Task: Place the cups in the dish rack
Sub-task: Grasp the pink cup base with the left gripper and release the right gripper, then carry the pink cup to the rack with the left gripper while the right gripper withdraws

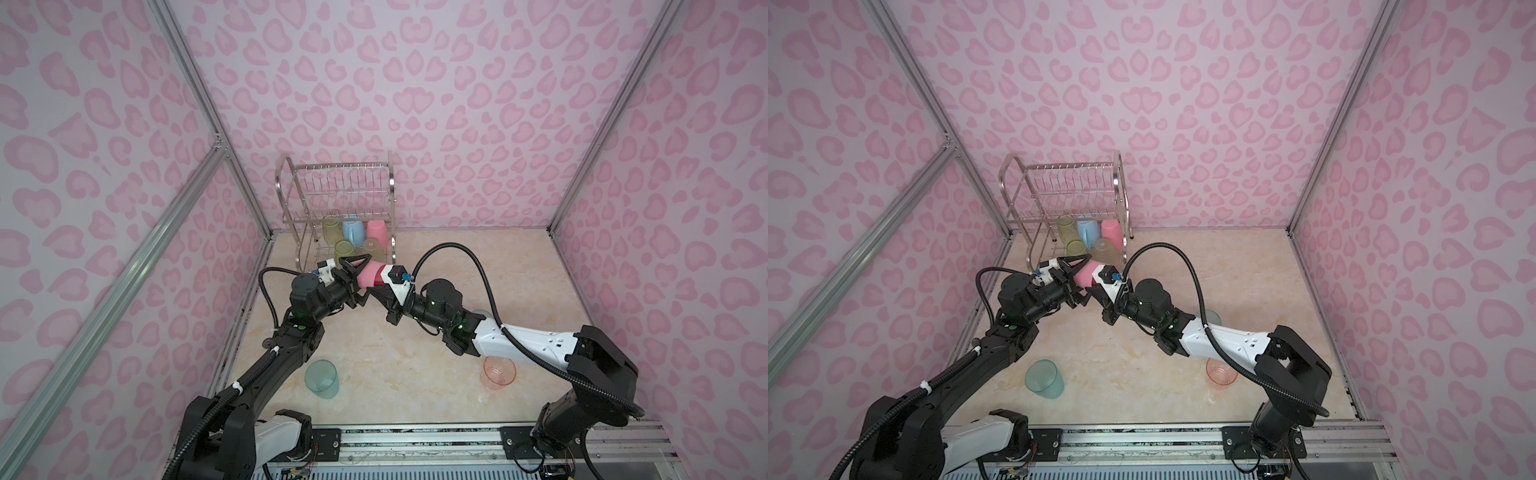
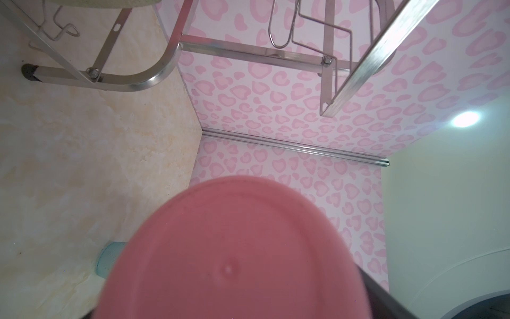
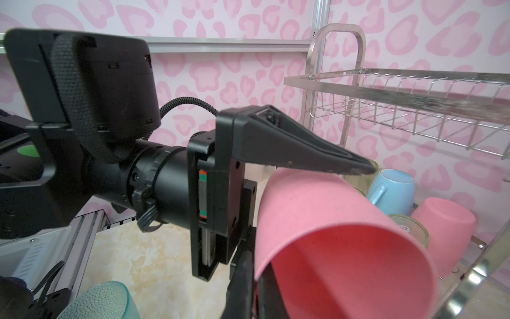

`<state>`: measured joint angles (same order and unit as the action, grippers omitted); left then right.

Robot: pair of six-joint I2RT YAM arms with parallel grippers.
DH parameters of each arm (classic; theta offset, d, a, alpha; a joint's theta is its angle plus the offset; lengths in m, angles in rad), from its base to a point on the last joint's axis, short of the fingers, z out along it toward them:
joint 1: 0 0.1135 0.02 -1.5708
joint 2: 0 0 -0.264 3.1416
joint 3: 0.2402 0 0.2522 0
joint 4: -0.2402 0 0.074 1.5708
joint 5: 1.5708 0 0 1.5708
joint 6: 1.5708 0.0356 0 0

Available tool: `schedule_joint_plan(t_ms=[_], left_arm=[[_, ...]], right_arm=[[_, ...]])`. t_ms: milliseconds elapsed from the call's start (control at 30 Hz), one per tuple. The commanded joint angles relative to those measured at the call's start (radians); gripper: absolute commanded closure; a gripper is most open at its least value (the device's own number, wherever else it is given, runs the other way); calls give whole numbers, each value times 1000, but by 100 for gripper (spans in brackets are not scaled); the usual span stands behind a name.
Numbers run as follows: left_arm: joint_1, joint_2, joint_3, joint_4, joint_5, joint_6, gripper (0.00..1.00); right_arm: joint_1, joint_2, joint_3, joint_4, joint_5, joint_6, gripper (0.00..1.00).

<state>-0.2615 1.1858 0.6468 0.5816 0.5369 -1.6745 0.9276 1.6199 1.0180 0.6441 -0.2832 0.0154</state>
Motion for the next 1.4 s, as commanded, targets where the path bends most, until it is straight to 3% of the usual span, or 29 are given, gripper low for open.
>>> schedule_joint_plan(t_ms=[0, 233, 367, 500, 600, 767, 933, 1200, 1367], left_arm=[[1, 3, 9, 73, -18, -15, 14], [1, -12, 11, 58, -55, 28, 33], [1, -30, 2, 35, -90, 88, 36], [9, -56, 11, -22, -137, 226, 36], [19, -91, 16, -103, -202, 361, 36], [20, -148, 25, -307, -377, 616, 36], [7, -181, 14, -451, -684, 882, 36], [3, -26, 20, -429, -1004, 1039, 35], [6, 110, 52, -312, -1110, 1111, 35]], right_arm=[[1, 12, 7, 39, -11, 15, 100], [-9, 29, 19, 34, -13, 33, 100], [-14, 36, 32, 14, -12, 44, 99], [-19, 20, 17, 4, 2, 46, 63], [-32, -17, -22, 9, 20, 51, 53], [-73, -93, -97, 7, 51, 52, 53], [-109, -168, -165, 11, 72, 45, 53], [-124, -224, -236, 54, 77, 29, 54], [-131, -251, -278, 77, 87, 24, 54]])
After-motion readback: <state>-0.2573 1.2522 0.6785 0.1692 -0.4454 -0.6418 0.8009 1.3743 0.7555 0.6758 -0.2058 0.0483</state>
